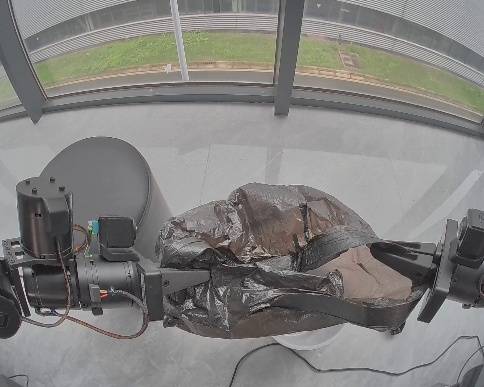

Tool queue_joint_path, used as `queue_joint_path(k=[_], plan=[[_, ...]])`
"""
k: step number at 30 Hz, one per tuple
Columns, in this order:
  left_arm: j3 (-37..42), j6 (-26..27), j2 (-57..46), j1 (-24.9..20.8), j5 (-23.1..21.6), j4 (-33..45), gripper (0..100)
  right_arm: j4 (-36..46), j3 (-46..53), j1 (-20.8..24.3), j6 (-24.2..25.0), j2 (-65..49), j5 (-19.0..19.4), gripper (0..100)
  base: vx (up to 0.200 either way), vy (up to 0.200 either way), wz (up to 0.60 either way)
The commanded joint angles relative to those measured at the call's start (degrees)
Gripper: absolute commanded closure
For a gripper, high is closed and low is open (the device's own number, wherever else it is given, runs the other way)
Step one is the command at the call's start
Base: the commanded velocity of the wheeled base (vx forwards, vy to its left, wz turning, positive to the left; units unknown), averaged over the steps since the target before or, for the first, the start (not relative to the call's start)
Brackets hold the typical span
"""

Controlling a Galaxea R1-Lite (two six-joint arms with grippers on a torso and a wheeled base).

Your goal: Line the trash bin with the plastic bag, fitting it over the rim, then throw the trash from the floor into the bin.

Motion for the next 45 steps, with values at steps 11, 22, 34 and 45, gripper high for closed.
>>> queue_joint_path(k=[11,22,34,45], plan=[[0.5,0.4,7.4,0.0,-1.8,-3.5,100,0.1,0.6,0.0,4.8,0.1,0.0,100,0.0,-0.164,0.0],[2.2,-1.7,16.9,-0.4,-6.8,-12.5,100,-0.4,-0.2,-0.5,7.0,4.7,0.2,100,-0.073,0.0,0.0],[9.0,-1.7,27.6,-0.4,-7.5,-31.1,100,-0.4,-2.9,-0.5,8.8,8.0,1.2,100,-0.2,0.0,0.0],[8.6,-1.9,42.3,2.6,-2.6,-54.7,100,-0.8,-5.0,-1.8,8.8,12.1,1.7,100,-0.036,0.0,0.0]])
